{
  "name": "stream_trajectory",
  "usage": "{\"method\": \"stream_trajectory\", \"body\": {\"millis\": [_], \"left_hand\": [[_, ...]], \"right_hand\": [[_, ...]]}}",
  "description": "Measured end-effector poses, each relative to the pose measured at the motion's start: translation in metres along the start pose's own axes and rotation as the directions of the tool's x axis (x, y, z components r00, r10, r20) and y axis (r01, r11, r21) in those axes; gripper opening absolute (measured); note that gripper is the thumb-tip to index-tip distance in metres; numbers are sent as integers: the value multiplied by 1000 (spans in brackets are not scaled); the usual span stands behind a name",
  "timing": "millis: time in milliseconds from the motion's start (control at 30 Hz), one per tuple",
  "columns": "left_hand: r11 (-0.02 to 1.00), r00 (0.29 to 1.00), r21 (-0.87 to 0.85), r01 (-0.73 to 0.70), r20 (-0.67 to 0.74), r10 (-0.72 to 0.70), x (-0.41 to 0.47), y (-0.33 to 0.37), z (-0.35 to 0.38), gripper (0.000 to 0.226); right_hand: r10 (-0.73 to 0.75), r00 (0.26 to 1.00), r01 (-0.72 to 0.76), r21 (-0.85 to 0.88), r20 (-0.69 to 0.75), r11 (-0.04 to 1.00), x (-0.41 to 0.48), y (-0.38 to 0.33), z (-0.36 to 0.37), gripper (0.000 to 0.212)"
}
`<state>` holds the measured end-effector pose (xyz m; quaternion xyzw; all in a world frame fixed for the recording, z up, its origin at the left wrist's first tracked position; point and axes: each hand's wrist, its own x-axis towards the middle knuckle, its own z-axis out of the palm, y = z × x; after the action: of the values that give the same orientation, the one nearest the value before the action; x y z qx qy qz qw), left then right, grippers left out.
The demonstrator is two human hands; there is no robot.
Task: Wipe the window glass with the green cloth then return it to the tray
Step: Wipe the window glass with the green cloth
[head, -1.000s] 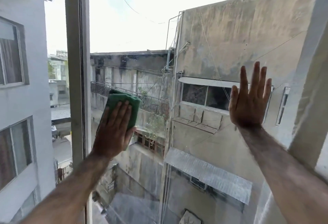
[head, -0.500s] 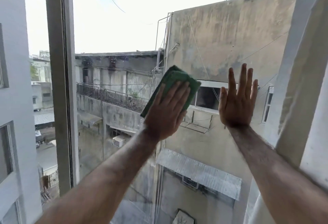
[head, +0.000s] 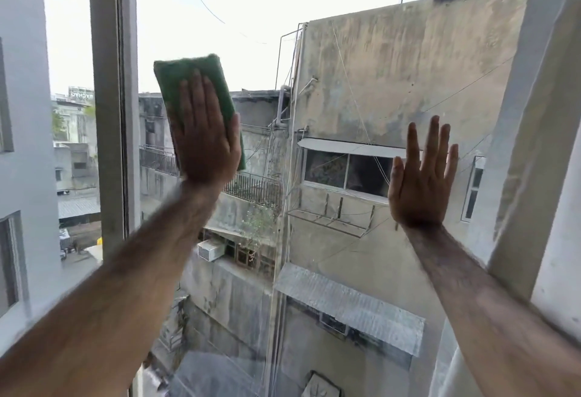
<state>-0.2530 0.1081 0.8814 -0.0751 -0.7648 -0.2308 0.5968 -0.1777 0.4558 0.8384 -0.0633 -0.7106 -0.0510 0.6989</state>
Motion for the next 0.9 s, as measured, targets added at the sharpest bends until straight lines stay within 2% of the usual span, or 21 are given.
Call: {"method": "stream_trajectory", "body": {"millis": [33,67,133,200,233,333,433,500,567,667,767,833,900], "left_hand": [[998,998,-27,55,-9,-55,13,25,0,71],[999,999,-39,34,-19,-34,20,51,2,73],[980,980,-32,-194,-44,193,15,99,12,71],[887,887,4,-462,-9,462,-15,137,27,70],[835,835,3,-550,28,550,-35,147,34,70],[723,714,-29,-690,135,687,-95,142,48,73],[676,667,33,-736,205,717,-145,86,51,74],[704,700,95,-704,254,667,-167,32,42,73],[763,763,138,-632,285,580,-175,-19,27,74],[896,884,131,-424,275,378,-146,-59,9,75],[993,990,103,-53,137,39,-79,-39,3,76],[986,985,7,167,38,-167,-26,1,1,80],[983,984,-42,179,-11,-180,7,49,5,80]], "right_hand": [[1,1000,-1,-1,6,1000,0,0,0,62],[1,1000,-1,0,8,1000,0,0,0,62],[0,1000,0,-2,10,1000,1,1,0,62],[-9,1000,9,0,6,1000,2,2,0,61],[-8,1000,8,0,7,1000,3,2,0,61],[-7,1000,7,-1,6,1000,3,4,-1,60],[-5,1000,5,2,2,1000,3,4,-2,60],[0,1000,0,3,2,1000,3,3,-3,60],[2,1000,-2,4,3,1000,1,1,-3,61],[5,1000,-6,6,13,1000,1,1,-2,61],[11,1000,-11,11,17,1000,1,-1,-2,62],[6,1000,-7,2,10,1000,1,-2,-1,62],[10,1000,-10,4,3,1000,0,-3,0,62]]}}
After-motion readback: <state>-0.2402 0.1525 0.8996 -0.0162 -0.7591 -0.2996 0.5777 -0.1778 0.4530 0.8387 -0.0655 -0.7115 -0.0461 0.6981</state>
